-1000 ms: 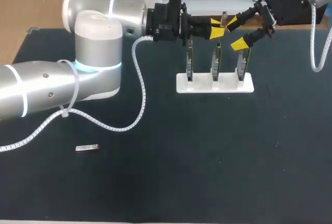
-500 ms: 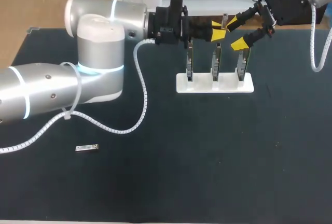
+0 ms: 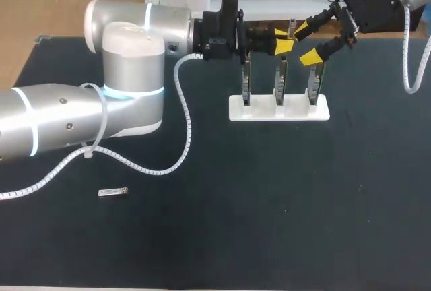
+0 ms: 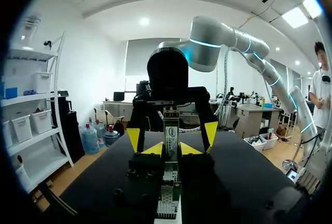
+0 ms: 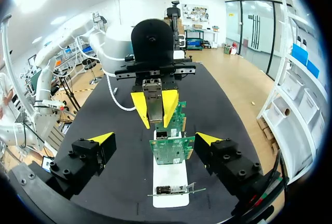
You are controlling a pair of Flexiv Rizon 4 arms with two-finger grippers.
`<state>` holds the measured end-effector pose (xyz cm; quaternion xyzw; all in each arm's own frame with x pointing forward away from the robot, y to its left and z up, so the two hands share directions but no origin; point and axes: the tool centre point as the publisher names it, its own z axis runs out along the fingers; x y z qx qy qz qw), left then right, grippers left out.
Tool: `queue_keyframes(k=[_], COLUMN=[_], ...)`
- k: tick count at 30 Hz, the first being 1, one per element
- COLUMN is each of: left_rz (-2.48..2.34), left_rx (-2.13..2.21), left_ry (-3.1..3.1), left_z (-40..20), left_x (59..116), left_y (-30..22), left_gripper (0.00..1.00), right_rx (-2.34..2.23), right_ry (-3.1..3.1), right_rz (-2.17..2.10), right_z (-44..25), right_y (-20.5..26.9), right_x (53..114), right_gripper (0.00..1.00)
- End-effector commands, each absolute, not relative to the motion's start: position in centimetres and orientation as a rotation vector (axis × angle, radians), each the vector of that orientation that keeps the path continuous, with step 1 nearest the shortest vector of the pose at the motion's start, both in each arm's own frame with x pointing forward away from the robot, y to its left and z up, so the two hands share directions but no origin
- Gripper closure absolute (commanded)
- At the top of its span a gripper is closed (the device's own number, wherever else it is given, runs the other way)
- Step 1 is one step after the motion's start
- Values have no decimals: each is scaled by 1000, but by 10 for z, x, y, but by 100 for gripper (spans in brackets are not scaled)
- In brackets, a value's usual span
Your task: Pick up the optical module with the left hand, and insert it into the network port with the right hand.
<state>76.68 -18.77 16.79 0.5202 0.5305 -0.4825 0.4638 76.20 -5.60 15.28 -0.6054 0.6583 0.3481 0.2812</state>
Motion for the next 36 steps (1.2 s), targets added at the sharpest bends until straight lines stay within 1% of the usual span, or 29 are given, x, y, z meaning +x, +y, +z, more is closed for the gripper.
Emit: queue_keyframes(k=[1, 36], left_rz=[-1180, -1191], left_rx=[1263, 1263], left_ry=[1303, 1321], left_z=[166, 161], left_x=[762, 759], left_y=[-185, -183], left_gripper=[100, 100], right_rx=[-1620, -1620], right_ry=[1765, 1765], right_rz=[928, 928], right_z=[153, 153], right_y=[-56, -56], right_x=[761, 761], right_gripper=[0, 0])
